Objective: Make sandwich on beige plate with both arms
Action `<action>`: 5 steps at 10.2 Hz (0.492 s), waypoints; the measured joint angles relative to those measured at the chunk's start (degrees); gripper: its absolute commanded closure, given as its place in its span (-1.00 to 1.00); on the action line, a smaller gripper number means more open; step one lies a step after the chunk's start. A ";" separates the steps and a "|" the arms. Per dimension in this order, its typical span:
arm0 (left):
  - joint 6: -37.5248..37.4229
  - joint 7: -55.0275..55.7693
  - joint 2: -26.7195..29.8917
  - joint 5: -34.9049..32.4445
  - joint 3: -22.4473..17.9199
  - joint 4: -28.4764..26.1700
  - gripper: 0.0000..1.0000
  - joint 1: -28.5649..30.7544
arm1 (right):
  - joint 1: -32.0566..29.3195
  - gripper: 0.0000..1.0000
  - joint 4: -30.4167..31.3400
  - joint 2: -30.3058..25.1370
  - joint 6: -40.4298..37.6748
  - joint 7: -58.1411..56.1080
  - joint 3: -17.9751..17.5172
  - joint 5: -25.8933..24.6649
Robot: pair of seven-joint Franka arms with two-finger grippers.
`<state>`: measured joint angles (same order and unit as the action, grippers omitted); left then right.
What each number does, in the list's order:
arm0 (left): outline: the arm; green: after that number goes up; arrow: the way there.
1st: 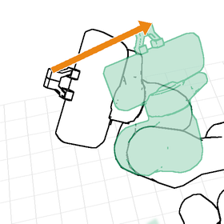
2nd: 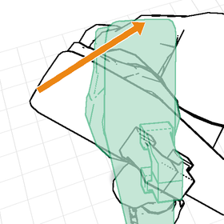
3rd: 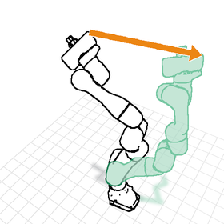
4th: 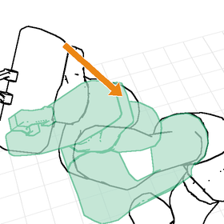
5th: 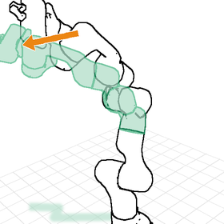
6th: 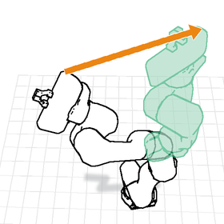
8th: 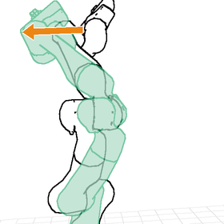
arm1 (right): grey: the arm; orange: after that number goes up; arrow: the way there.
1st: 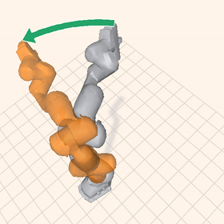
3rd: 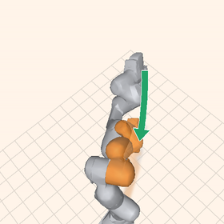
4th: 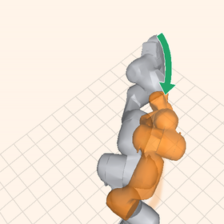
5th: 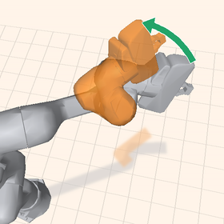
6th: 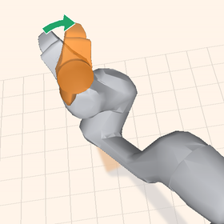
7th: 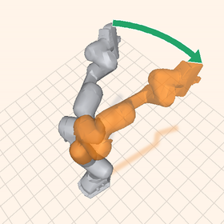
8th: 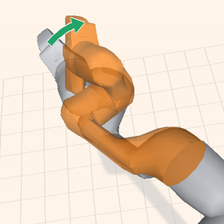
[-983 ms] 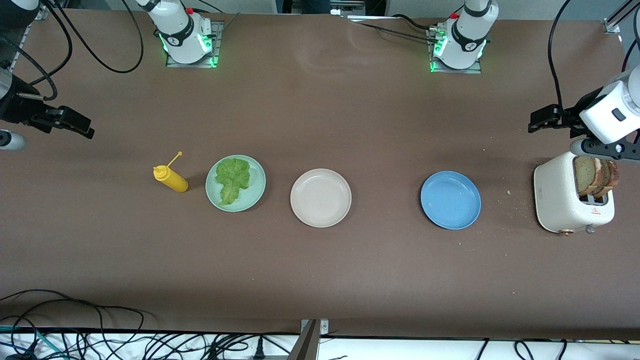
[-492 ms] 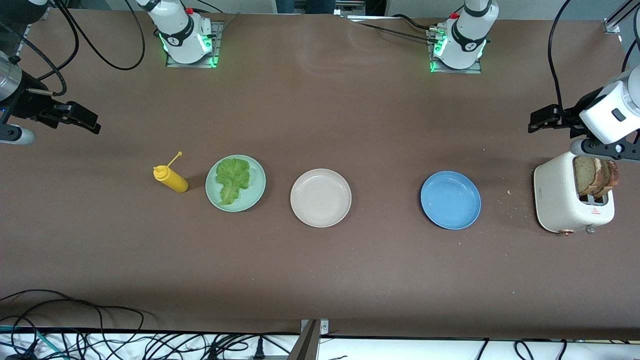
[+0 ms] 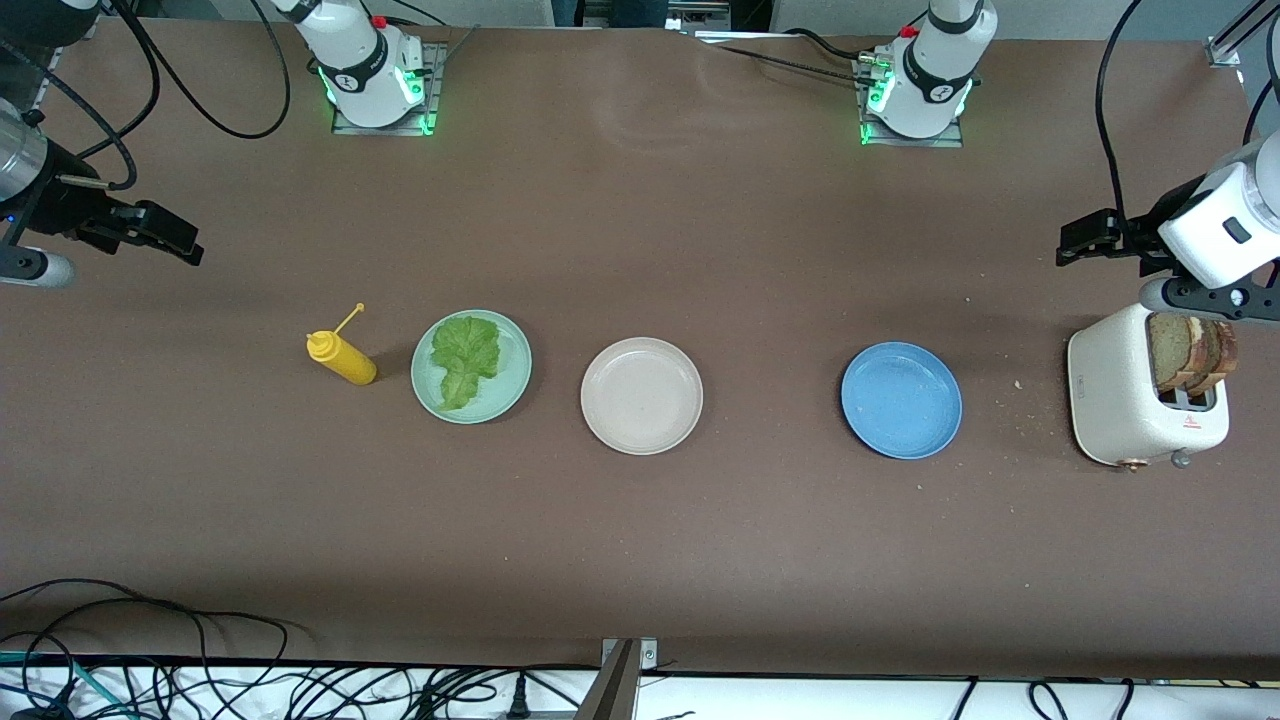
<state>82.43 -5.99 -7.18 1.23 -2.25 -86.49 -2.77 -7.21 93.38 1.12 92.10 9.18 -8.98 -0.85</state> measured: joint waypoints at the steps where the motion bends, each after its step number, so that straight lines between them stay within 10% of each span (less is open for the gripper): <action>1: 0.00 0.00 -0.01 0.00 0.00 0.00 -1.00 0.00 | 0.00 -1.00 0.05 0.00 0.04 0.00 0.00 0.00; 5: 0.00 0.00 -0.08 0.00 0.00 0.00 -1.00 0.00 | 0.00 -1.00 0.30 -0.01 0.78 0.00 0.00 0.00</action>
<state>82.43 -5.99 -7.26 1.23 -2.25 -86.49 -2.77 -7.21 93.68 1.11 92.88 9.18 -8.98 -0.85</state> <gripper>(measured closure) 0.000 0.000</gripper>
